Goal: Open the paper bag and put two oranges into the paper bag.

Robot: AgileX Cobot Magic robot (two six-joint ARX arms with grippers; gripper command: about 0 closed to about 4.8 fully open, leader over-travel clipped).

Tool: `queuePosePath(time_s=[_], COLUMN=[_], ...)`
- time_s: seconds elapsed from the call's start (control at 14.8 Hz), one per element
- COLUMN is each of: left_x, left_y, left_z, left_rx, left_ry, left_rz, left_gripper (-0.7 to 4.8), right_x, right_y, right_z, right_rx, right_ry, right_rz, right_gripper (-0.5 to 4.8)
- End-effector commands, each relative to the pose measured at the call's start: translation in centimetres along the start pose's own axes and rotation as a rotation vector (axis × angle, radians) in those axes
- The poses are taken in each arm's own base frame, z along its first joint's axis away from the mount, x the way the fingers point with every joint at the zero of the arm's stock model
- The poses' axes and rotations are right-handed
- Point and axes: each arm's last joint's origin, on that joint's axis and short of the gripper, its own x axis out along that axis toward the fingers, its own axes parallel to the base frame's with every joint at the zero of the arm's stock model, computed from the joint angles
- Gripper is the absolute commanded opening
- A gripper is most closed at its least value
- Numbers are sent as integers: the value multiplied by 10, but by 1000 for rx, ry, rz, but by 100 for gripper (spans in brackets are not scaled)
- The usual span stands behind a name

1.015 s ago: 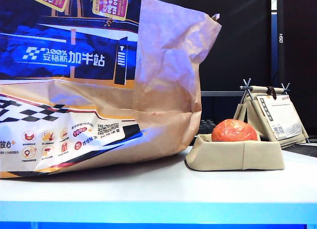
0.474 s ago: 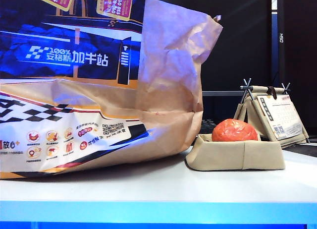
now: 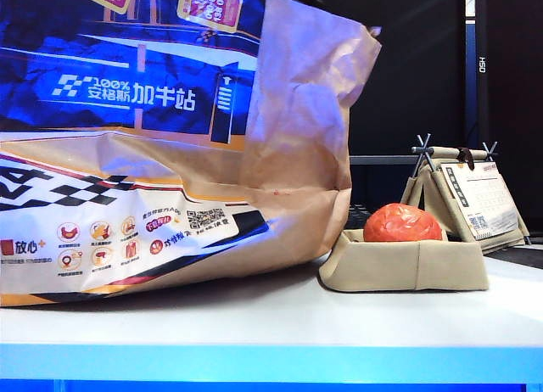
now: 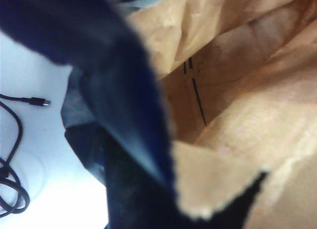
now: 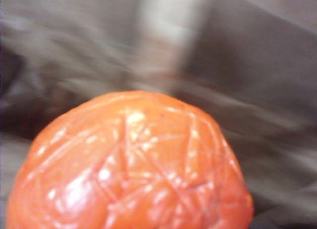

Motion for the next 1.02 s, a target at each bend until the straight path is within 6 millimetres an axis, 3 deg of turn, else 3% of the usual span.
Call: queuePosePath(time_s=[0.07, 0.47, 0.74, 0.81, 0.88, 0.95, 1.02], left_x=[-2, -2, -2, -2, -2, -2, -2], left_y=[-1, -1, -1, -1, -1, -1, -1], left_z=[0, 1, 1, 1, 1, 2, 2], left_rx=[10, 12, 12, 12, 14, 15, 17], left_ry=[-8, -15, -15, -15, -18, -23, -29], left_rz=[-11, -20, -20, -20, -19, -18, -16], left_gripper=[47, 47, 47, 48, 48, 48, 48], right_x=[-6, 2, 2, 2, 2, 2, 2], right_y=[-9, 15, 14, 14, 14, 14, 15], right_z=[3, 6, 7, 8, 8, 9, 10], right_rx=[12, -1, 10, 7, 4, 7, 2], right_ry=[-23, -48, -49, -56, -66, -72, -83], right_rz=[37, 345, 355, 355, 356, 357, 358], right_gripper=[-6, -6, -5, 59, 243, 386, 388])
